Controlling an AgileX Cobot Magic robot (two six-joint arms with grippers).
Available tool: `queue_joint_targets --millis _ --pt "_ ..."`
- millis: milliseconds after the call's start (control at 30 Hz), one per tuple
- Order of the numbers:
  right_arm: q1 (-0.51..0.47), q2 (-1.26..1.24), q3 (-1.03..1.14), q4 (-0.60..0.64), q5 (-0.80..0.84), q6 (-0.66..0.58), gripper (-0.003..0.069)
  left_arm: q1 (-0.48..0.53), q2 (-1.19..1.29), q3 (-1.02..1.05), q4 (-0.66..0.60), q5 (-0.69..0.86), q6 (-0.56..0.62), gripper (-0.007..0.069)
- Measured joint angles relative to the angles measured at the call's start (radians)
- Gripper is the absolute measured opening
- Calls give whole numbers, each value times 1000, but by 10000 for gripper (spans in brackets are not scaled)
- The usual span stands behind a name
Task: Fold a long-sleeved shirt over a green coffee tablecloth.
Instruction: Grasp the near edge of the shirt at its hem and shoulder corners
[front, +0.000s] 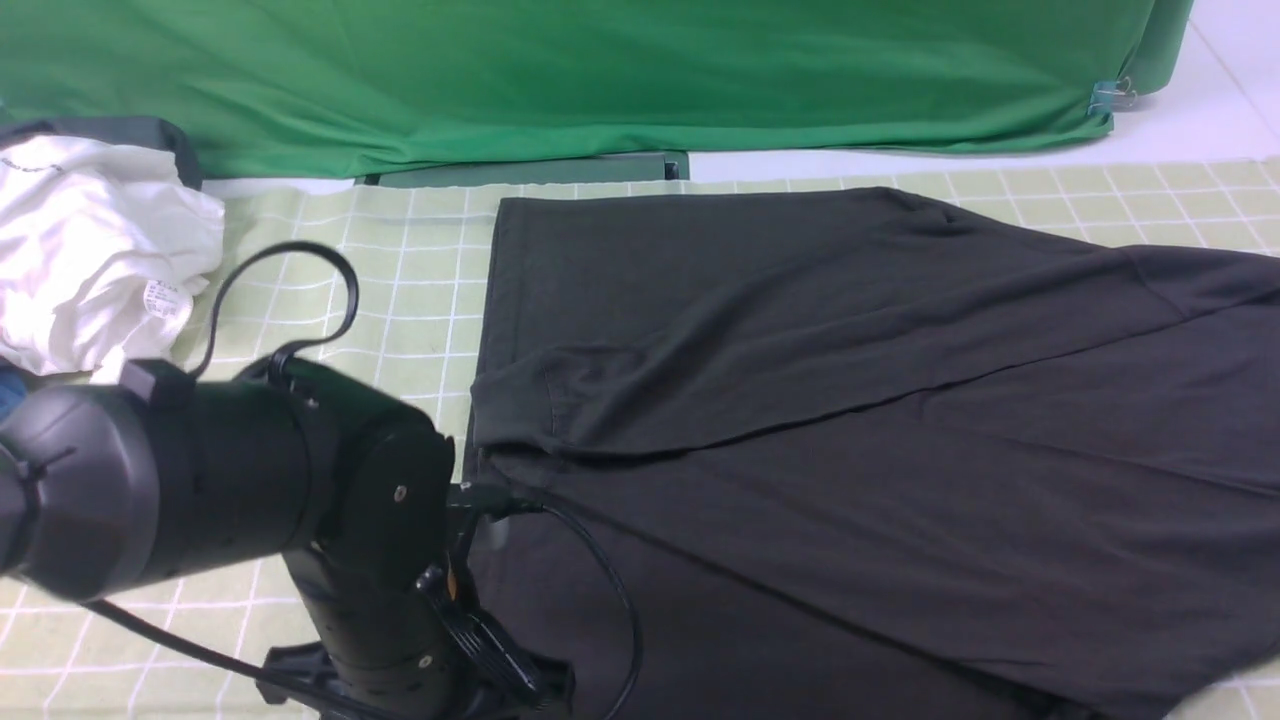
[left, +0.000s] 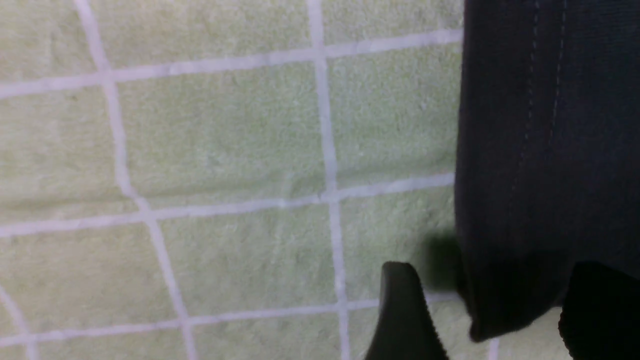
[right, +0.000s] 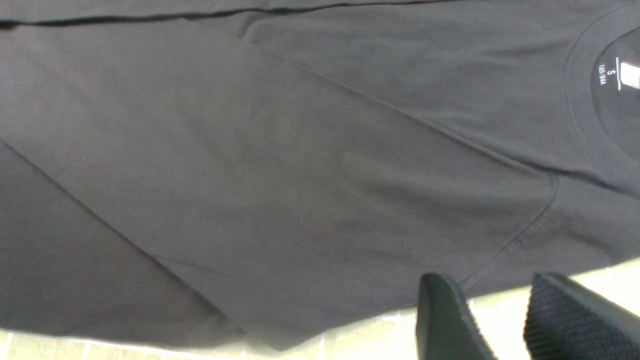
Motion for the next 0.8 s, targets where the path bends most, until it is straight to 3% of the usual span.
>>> queue_joint_targets --millis 167,367,433,500,533,633,800 --pt "0 0 0 0 -4 0 244 0 2 27 -111 -94 33 412" --pt "0 0 0 10 -12 0 244 0 19 28 -109 -87 43 382" --pt "0 0 0 11 -13 0 244 0 19 28 -100 -85 43 332" --pt "0 0 0 15 -13 0 244 0 19 28 -81 -80 43 225" --pt "0 0 0 16 -13 0 244 0 19 28 -80 -80 43 225" --pt "0 0 0 48 -7 -2 244 0 18 29 -58 -77 45 62" --pt "54 67 0 151 49 -115 244 0 5 29 -34 -57 47 24"
